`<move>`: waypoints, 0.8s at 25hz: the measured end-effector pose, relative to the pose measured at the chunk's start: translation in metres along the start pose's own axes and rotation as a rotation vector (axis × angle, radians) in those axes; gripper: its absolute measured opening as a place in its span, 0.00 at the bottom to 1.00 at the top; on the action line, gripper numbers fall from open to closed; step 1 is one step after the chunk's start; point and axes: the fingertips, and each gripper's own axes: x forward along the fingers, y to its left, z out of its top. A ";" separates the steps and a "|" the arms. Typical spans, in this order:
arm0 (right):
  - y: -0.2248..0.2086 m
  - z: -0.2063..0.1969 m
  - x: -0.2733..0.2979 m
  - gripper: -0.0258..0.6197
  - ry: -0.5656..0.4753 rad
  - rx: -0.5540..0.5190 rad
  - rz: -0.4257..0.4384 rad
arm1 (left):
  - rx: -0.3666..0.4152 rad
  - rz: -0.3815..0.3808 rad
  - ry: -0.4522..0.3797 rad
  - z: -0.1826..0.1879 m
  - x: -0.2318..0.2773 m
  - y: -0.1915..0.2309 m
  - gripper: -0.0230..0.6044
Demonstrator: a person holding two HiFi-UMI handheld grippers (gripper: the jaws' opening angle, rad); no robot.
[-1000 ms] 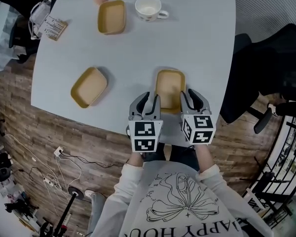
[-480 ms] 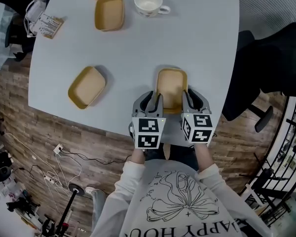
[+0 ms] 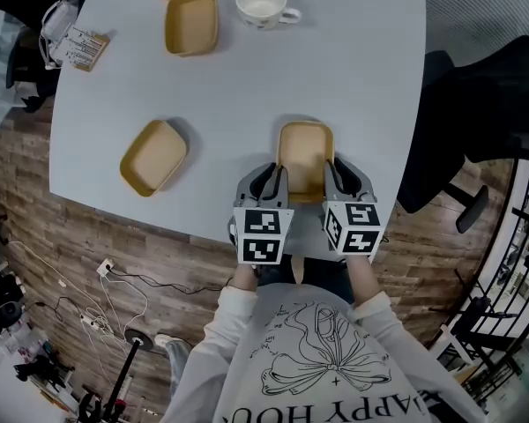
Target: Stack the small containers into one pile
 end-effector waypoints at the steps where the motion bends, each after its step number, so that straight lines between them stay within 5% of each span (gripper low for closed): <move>1: 0.000 0.002 -0.001 0.14 -0.004 0.002 0.000 | -0.002 0.000 -0.003 0.001 -0.001 0.000 0.12; 20: 0.026 0.044 -0.045 0.11 -0.133 -0.037 0.098 | 0.009 0.083 -0.144 0.032 -0.058 -0.007 0.10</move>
